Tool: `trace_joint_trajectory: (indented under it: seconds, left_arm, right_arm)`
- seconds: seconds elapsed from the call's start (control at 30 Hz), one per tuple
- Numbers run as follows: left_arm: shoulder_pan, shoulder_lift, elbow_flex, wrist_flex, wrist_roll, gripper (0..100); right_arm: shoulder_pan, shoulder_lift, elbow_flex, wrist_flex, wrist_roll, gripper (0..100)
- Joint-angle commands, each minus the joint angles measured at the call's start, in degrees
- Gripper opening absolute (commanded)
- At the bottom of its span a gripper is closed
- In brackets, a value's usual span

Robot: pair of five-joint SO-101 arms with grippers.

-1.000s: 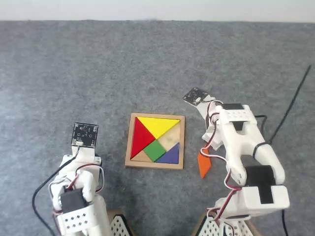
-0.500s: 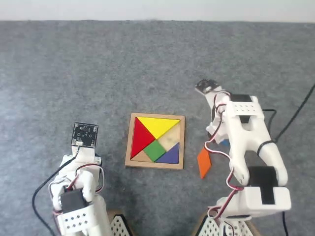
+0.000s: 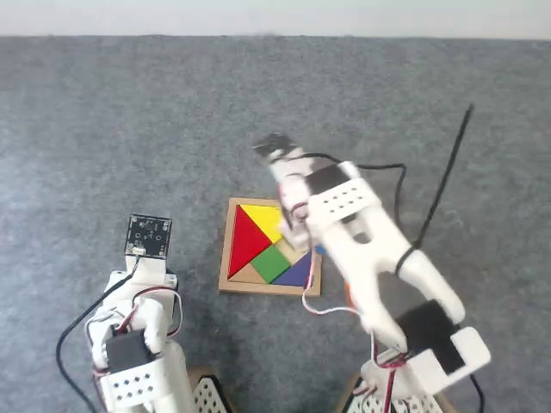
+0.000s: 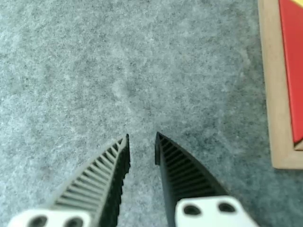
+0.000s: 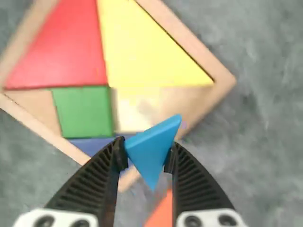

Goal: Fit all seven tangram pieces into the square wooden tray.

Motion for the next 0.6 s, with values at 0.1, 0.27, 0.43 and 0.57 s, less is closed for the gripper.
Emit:
trace_joint_trajectory:
  seconds: [0.1, 0.27, 0.43, 0.57]
  left_arm:
    - [0.2, -0.6, -0.5, 0.4, 0.4, 9]
    - [0.2, -0.6, -0.5, 0.4, 0.4, 9]
    - [0.2, -0.6, -0.5, 0.4, 0.4, 9]
    - [0.2, -0.6, -0.5, 0.4, 0.4, 9]
  right_arm:
    - [-2.2, 3.0, -1.6, -8.7, -10.4, 2.4]
    - [-2.9, 8.6, -4.2, -7.9, -10.8, 2.4]
    - [-3.6, 9.7, -6.6, -3.8, -10.4, 4.5]
    - [-3.8, 9.9, -6.8, -3.2, -8.3, 16.9]
